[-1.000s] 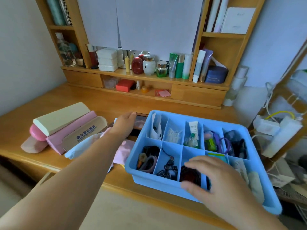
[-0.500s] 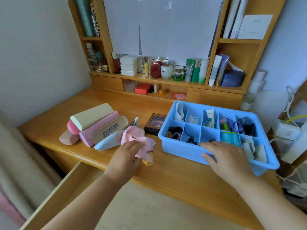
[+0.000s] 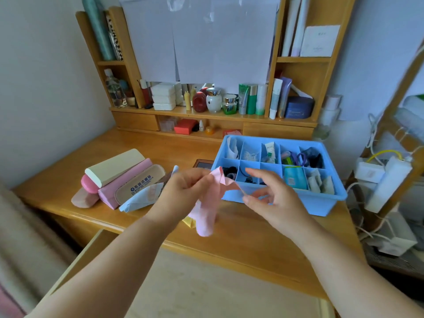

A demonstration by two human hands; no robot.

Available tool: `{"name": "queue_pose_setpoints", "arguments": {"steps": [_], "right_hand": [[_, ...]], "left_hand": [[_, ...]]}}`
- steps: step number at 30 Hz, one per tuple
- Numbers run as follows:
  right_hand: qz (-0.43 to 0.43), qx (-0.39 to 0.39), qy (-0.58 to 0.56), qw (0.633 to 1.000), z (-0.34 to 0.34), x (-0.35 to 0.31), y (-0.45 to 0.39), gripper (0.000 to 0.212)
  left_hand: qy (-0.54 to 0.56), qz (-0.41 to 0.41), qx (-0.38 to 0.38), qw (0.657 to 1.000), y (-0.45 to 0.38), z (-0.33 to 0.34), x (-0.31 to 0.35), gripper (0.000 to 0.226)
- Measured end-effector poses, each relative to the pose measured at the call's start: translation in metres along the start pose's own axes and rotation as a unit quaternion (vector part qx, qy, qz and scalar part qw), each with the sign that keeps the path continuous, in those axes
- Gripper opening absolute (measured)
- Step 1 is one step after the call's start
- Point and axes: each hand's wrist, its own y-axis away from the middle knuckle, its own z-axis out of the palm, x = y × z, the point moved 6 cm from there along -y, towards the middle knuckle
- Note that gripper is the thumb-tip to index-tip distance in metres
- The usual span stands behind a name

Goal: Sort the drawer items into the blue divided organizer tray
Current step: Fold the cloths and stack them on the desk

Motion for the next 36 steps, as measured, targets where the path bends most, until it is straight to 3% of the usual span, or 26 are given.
{"name": "queue_pose_setpoints", "arguments": {"steps": [2, 5, 8, 10, 11, 13, 15, 19, 24, 28, 32, 36], "right_hand": [[0.079, -0.032, -0.062, 0.994, 0.001, 0.002, 0.014, 0.047], [0.078, 0.012, -0.005, 0.997, -0.021, 0.001, 0.030, 0.012], [0.065, 0.031, 0.027, 0.997, -0.040, -0.001, 0.043, 0.015], [0.073, 0.022, 0.054, 0.996, -0.048, -0.003, 0.048, 0.015], [0.080, 0.015, 0.066, 0.994, -0.052, -0.003, 0.050, 0.016], [0.101, -0.005, 0.086, 0.991, -0.057, -0.001, 0.054, 0.014], [0.124, -0.037, 0.091, 0.987, -0.061, 0.001, 0.059, 0.016], [0.126, -0.107, 0.140, 0.976, -0.064, 0.006, 0.067, 0.031], [0.124, -0.071, 0.120, 0.982, -0.076, 0.013, 0.056, 0.018], [0.081, 0.005, 0.122, 0.989, -0.092, 0.005, 0.037, 0.018], [0.021, 0.066, 0.032, 0.997, -0.105, -0.010, 0.037, 0.020], [0.036, 0.012, 0.050, 0.998, -0.085, 0.014, 0.068, 0.018]], "left_hand": [[0.100, -0.018, -0.060, 0.993, 0.006, 0.019, 0.011, 0.023], [0.176, -0.048, -0.062, 0.981, 0.016, 0.041, 0.016, 0.029], [0.276, -0.143, -0.028, 0.950, 0.025, 0.065, 0.010, 0.041], [0.331, -0.179, -0.041, 0.926, 0.032, 0.081, 0.011, 0.024], [0.321, -0.180, -0.051, 0.928, 0.035, 0.086, 0.013, 0.013], [0.177, -0.158, -0.068, 0.969, 0.038, 0.090, 0.010, 0.028], [0.069, -0.135, -0.017, 0.988, 0.037, 0.087, 0.011, 0.017], [0.094, -0.149, -0.006, 0.984, 0.033, 0.089, 0.008, 0.010], [0.107, -0.168, 0.002, 0.980, 0.020, 0.081, 0.004, 0.018], [0.003, -0.076, 0.035, 0.996, 0.003, 0.063, 0.024, 0.017], [0.025, 0.051, 0.029, 0.998, 0.004, 0.047, 0.050, 0.020], [0.033, -0.007, -0.039, 0.999, 0.030, 0.058, 0.009, 0.019]]}}
